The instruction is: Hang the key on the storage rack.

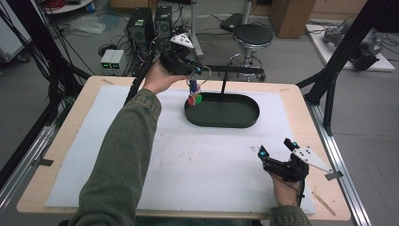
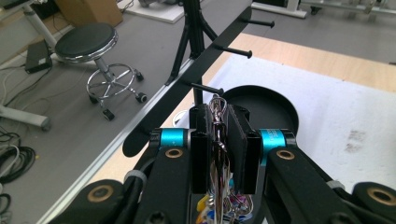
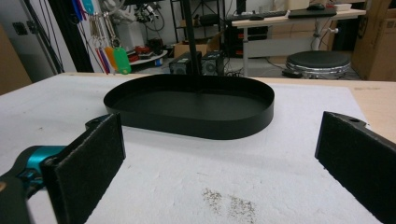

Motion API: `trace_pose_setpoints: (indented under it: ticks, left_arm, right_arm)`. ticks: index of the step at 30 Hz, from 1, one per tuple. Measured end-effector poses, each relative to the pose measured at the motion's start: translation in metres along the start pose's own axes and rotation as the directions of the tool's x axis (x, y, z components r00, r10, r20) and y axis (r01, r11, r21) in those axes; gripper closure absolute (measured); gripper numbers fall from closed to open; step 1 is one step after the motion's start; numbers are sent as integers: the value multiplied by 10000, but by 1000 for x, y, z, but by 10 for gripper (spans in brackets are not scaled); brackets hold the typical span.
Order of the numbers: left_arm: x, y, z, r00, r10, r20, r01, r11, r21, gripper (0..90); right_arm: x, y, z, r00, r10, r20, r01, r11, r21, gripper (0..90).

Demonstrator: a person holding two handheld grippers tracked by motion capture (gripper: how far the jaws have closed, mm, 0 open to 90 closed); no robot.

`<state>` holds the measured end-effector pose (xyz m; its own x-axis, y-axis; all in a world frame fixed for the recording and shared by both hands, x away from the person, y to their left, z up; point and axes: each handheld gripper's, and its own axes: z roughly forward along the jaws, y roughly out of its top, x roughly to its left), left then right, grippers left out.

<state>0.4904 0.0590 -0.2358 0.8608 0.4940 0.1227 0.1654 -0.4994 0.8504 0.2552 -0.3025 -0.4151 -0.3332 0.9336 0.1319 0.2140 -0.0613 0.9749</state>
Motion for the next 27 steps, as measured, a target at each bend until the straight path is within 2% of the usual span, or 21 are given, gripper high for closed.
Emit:
trace_pose_setpoints:
  ticks: [6, 9, 13, 21, 27]
  left_arm:
    - [7, -7, 8, 9994, 10, -351, -9, 10000, 37, 795]
    - [10, -11, 12, 9986, 218, -482, -210, 9996, 178, 795]
    - [13, -17, 14, 9978, 130, -647, -132, 9999, -33, 795]
    - [21, -27, 18, 9968, 28, -793, -37, 9999, -114, 795]
    - [25, -36, 26, 9969, 25, -783, -14, 9999, 144, 796]
  right_arm:
    - [-1, 0, -1, 9999, -89, 51, 89, 10000, -4, 5]
    - [-1, -1, -1, 10000, -28, 62, 28, 10000, -2, 5]
    - [-1, 0, -2, 10000, -75, 50, 75, 10000, -10, 5]
    - [-2, 0, -3, 9999, 63, 123, -63, 10000, -41, 5]
    - [-3, 0, -3, 9999, 27, 142, -26, 10000, -46, 5]
